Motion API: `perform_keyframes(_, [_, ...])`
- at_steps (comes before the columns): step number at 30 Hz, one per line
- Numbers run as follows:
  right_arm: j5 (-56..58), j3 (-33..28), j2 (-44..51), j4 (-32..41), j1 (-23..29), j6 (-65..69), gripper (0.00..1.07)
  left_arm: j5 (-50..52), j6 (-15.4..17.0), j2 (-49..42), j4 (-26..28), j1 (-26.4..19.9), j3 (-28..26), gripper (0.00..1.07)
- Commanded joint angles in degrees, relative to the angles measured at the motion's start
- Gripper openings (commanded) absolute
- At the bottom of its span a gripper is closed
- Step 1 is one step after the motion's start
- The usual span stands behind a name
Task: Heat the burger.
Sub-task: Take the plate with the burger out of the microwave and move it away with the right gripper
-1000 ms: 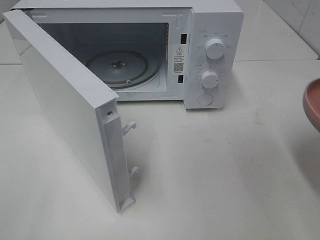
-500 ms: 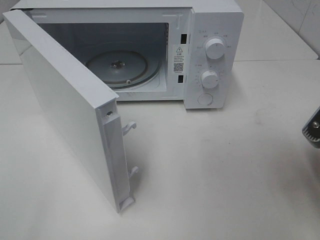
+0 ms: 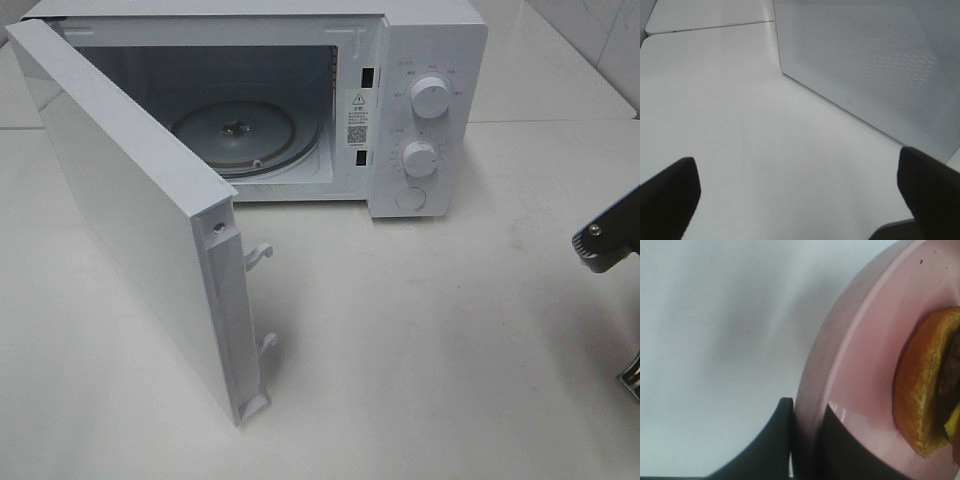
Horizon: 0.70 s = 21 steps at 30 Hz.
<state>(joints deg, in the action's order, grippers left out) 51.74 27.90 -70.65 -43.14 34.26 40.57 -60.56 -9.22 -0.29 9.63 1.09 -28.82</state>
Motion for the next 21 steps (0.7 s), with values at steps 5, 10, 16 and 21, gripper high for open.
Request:
perform_keyframes(5, [0.4, 0.52, -6.76, -4.47, 0.11, 8.65, 0.0, 0.86, 0.52, -1.15, 0.06, 0.0, 0.11, 1.0])
perform_keyframes(10, [-1.83, 0.52, -12.15, -5.84, 0.11, 16.04, 0.0, 0.86, 0.52, -1.15, 0.06, 0.0, 0.11, 1.0])
perform_keyframes(16, [-2.35, 0.74, -17.42, -8.19, 0.11, 23.2, 0.0, 0.86, 0.52, -1.15, 0.06, 0.0, 0.11, 1.0])
perform_keyframes(21, [-2.29, 2.64, -22.35, -8.94, 0.11, 24.29, 0.0, 0.86, 0.52, -1.15, 0.06, 0.0, 0.11, 1.0])
